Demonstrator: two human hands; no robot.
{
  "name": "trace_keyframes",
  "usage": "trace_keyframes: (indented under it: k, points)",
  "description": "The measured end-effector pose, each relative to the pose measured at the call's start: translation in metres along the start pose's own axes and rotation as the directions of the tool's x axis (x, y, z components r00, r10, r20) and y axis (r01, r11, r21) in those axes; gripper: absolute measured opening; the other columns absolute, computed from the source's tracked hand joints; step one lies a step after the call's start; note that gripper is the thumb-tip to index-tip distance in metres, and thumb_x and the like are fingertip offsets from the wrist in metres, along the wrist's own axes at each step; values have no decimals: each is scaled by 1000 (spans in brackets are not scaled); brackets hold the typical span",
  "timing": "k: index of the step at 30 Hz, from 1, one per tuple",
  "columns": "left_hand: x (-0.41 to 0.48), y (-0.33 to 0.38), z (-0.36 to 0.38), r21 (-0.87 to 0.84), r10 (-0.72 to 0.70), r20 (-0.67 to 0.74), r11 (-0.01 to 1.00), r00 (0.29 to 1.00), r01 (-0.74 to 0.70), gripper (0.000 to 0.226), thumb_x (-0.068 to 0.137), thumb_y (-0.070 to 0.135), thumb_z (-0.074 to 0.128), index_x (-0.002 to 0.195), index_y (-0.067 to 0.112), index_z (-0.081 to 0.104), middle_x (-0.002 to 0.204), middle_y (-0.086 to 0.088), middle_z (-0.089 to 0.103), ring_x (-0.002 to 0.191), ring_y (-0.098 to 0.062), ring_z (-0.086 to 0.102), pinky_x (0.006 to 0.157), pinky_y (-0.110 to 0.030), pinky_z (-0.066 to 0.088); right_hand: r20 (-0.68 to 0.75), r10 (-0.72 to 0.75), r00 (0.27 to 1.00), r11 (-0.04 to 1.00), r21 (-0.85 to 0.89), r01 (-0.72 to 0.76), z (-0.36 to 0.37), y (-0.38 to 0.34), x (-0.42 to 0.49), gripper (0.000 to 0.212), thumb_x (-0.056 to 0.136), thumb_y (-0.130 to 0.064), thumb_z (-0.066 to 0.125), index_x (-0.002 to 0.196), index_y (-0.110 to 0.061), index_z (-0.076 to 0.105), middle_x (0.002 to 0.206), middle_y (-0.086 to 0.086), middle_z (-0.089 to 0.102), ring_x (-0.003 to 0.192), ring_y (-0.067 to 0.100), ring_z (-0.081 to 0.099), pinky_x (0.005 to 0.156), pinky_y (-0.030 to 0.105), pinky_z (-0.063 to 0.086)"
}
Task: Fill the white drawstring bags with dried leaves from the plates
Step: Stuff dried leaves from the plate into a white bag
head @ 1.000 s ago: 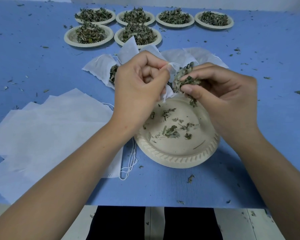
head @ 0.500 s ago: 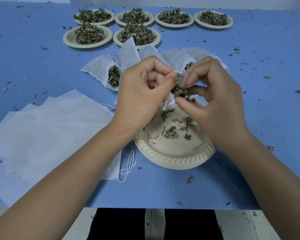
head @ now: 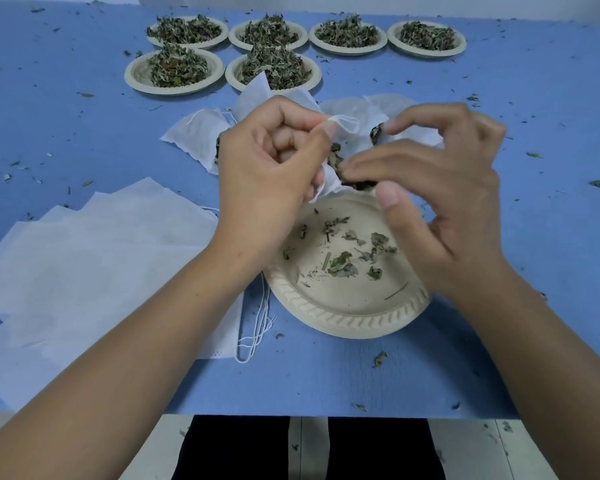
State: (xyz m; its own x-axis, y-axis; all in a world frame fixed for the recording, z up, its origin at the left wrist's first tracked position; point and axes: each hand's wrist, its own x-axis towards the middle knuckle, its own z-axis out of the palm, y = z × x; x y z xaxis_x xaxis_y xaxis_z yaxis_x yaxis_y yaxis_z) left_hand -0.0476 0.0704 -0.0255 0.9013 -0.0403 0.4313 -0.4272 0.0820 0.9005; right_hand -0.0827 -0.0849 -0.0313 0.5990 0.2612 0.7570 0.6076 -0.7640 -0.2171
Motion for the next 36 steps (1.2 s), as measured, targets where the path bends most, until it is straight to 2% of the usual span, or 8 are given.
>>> trace_keyframes:
  k: [6, 11, 15, 18, 23, 28, 33, 36]
  points:
    - [-3, 0, 2, 15, 14, 44, 1000, 999, -14, 19, 91, -1, 62, 78, 12, 60, 47, 9, 53, 38, -1, 48, 42, -13, 38, 171, 48, 984, 993, 102, -66, 10, 3, -2, 41, 96, -31, 37, 83, -12, 72, 92, -10, 71, 122, 15, 50, 104, 39, 19]
    - [3, -1, -1, -23, -24, -139, 1000, 990, 21, 17, 92, 1, 61, 78, 10, 59, 46, 10, 51, 39, -4, 46, 42, -17, 39, -65, 334, 940, 867, 412, -280, 2, 7, -2, 40, 94, -15, 38, 65, 0, 63, 68, 10, 65, 70, 25, 61, 71, 43, 47]
    - [3, -1, 0, -29, -37, -140, 999, 989, 34, 16, 92, 2, 61, 78, 9, 58, 47, 9, 51, 38, -4, 45, 42, -18, 39, 355, 258, 899, 952, 64, -299, 15, 4, -5, 44, 99, -28, 44, 70, 1, 62, 67, 10, 59, 65, 24, 54, 66, 40, 42]
    - [2, -1, 1, -17, -34, -131, 999, 991, 32, 16, 92, 3, 62, 78, 9, 58, 46, 8, 50, 38, -3, 45, 41, -16, 38, 612, 109, 783, 958, 145, -247, 18, -2, -3, 37, 98, -31, 50, 83, -4, 70, 83, 6, 64, 77, 18, 56, 74, 30, 44]
    - [2, -1, 1, 1, -18, -124, 1000, 992, 18, 16, 92, 3, 62, 78, 10, 58, 46, 10, 50, 38, -3, 45, 42, -16, 38, 516, 65, 854, 916, 309, -257, 13, -2, -4, 34, 96, -27, 46, 91, -4, 71, 91, 5, 66, 87, 19, 61, 80, 35, 47]
    - [2, -1, 2, 0, -17, -127, 1000, 992, 17, 16, 92, 2, 62, 78, 10, 58, 46, 10, 50, 38, -3, 45, 41, -15, 37, 725, -97, 682, 903, 352, -245, 13, -5, -2, 30, 94, -26, 51, 100, -5, 72, 101, 7, 67, 99, 22, 61, 89, 39, 45]
    - [2, -1, 0, -3, -18, -122, 1000, 992, 18, 15, 93, 3, 61, 80, 9, 58, 45, 11, 51, 38, -3, 45, 42, -16, 38, 412, 184, 893, 921, 245, -303, -2, 14, 2, 44, 99, -33, 42, 71, -8, 64, 70, -1, 63, 64, 12, 59, 63, 28, 45]
    - [2, -1, 1, 0, -20, -127, 1000, 992, 20, 15, 93, 3, 61, 79, 9, 58, 46, 9, 51, 37, -3, 44, 42, -16, 38, 519, 325, 791, 930, -23, -367, -1, 22, 1, 56, 101, -43, 37, 69, -5, 62, 65, 5, 62, 62, 20, 58, 67, 37, 46]
